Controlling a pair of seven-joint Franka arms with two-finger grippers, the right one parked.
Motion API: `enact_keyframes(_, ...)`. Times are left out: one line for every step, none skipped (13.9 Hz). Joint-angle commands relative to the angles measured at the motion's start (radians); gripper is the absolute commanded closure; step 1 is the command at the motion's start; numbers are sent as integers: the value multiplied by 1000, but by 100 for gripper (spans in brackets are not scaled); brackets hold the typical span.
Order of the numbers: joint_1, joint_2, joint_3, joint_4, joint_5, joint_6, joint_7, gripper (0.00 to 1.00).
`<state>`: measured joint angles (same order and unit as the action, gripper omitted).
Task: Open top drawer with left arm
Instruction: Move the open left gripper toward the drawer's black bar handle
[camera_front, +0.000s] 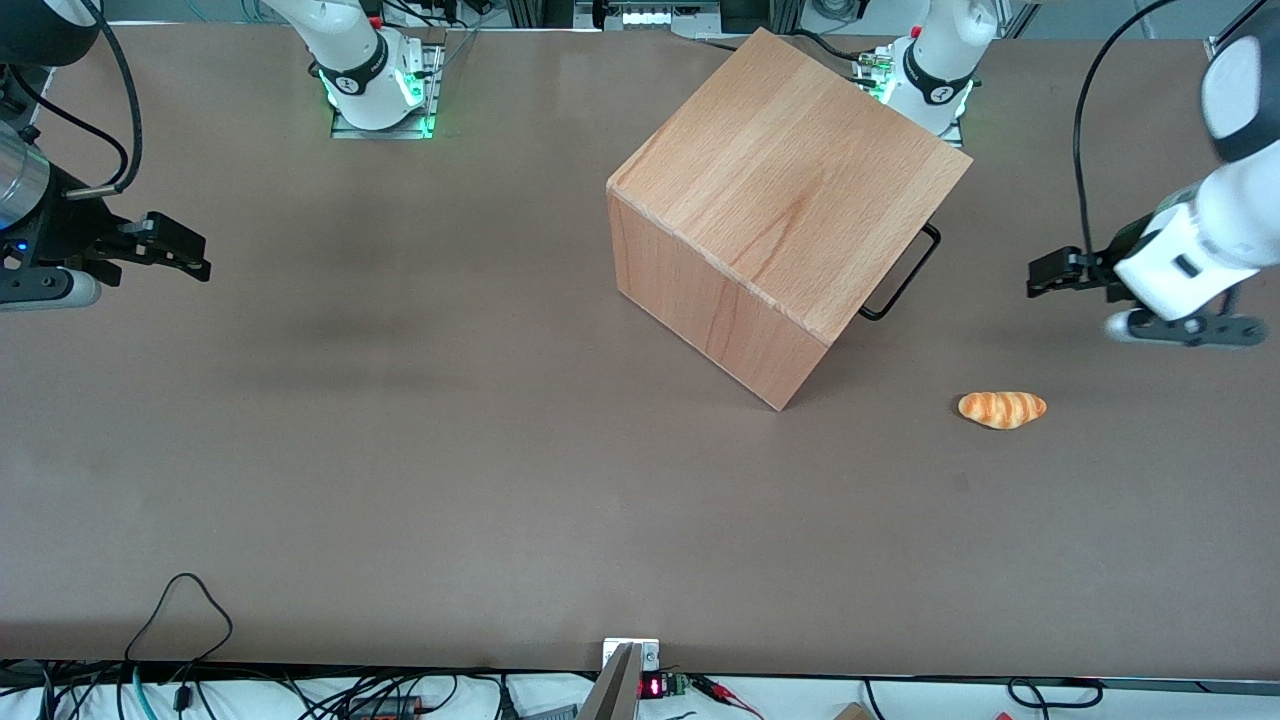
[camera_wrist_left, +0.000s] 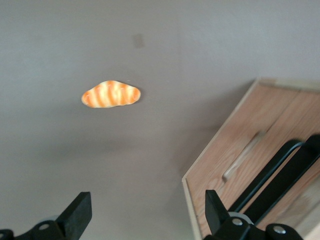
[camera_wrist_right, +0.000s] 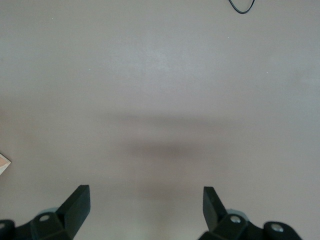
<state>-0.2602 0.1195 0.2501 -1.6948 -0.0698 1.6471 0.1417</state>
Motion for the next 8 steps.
enact_keyframes(1,-11,-3,-89,-71,31,151,0)
enact_keyframes(-1,-9,-9,-110,-91,31,168,0)
enact_keyframes(-2,-9,-15,-127,-100,31,177,0)
enact_keyframes(-2,-8,-28,-146,-107,39,196,0)
enact_keyframes(-4,-5,-40,-164,-108,66,225,0)
enact_keyframes(-4,-4,-46,-177,-111,85,264,0)
enact_keyframes(-4,-3,-54,-189,-113,89,282,0)
enact_keyframes(-4,-3,-69,-193,-119,89,286,0)
